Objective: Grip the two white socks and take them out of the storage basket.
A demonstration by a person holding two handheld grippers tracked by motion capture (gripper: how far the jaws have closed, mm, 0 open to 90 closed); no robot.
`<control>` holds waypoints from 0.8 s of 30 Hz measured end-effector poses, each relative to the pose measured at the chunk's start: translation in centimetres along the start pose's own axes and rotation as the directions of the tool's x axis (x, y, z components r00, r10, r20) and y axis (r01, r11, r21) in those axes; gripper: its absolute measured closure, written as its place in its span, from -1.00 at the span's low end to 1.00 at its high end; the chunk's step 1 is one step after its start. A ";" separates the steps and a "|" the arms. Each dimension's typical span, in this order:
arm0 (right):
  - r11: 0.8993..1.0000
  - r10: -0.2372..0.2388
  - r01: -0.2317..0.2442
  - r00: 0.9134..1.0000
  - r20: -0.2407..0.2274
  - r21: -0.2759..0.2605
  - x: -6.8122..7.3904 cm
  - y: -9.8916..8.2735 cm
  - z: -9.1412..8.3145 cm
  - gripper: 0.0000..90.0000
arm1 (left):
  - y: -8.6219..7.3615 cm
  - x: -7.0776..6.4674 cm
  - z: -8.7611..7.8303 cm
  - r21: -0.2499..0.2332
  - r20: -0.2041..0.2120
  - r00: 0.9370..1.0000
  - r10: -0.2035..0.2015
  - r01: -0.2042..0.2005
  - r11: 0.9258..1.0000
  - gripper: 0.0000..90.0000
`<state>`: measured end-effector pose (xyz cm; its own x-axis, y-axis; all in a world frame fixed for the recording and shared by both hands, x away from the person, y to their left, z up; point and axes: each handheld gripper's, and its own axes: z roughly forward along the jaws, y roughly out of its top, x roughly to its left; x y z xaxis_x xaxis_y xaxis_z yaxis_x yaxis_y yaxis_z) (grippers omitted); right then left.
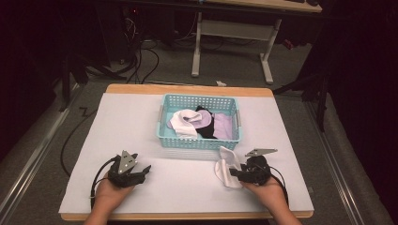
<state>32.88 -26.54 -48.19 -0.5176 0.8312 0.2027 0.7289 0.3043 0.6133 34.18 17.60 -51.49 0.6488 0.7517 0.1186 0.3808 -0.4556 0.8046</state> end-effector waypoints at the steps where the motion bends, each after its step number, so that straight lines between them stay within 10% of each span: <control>1: 1.000 0.005 -0.005 1.000 0.001 -0.006 0.0 0.0 -0.2 0.20 | 0.0 0.0 0.0 0.000 0.000 1.000 0.000 0.000 1.000 -0.29; 24: 0.995 0.005 0.003 0.997 0.081 -0.101 -0.8 2.3 -4.5 0.09 | 0.0 0.0 0.0 0.002 0.002 1.000 0.001 -0.001 1.000 -0.29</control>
<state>32.96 -28.64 -43.48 -0.4763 0.8676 0.1432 0.6781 0.2587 0.6880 34.20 17.59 -51.49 0.6504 0.7503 0.1180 0.3819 -0.4574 0.8031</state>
